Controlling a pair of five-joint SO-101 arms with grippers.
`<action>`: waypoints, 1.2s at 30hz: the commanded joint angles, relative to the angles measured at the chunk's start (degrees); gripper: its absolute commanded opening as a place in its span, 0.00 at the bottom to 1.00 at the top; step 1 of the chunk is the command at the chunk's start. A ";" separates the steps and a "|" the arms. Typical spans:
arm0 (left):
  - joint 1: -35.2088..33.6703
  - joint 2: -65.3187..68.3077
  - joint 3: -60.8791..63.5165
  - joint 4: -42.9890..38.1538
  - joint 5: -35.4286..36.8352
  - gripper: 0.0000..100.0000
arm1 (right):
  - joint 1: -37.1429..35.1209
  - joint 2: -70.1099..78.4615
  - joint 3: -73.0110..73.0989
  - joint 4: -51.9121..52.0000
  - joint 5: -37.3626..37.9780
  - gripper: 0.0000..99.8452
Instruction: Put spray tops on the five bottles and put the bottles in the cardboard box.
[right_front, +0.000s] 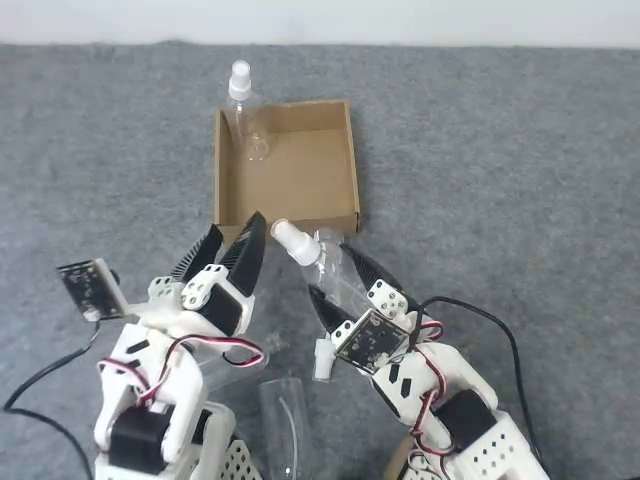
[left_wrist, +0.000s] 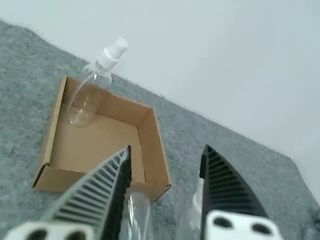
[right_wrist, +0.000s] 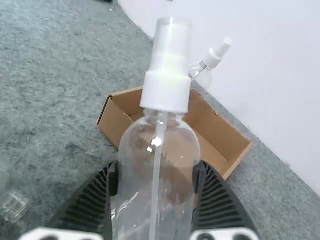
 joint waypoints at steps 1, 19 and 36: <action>2.02 -1.14 1.45 -2.02 0.18 0.21 | -0.40 -0.84 1.23 -1.89 0.09 0.01; 7.21 -1.14 -0.57 1.67 -1.58 0.21 | 0.04 -0.84 1.23 -1.89 0.09 0.01; -2.81 -1.14 1.36 -3.08 3.52 0.21 | -0.40 -0.84 1.14 -4.26 -10.55 0.01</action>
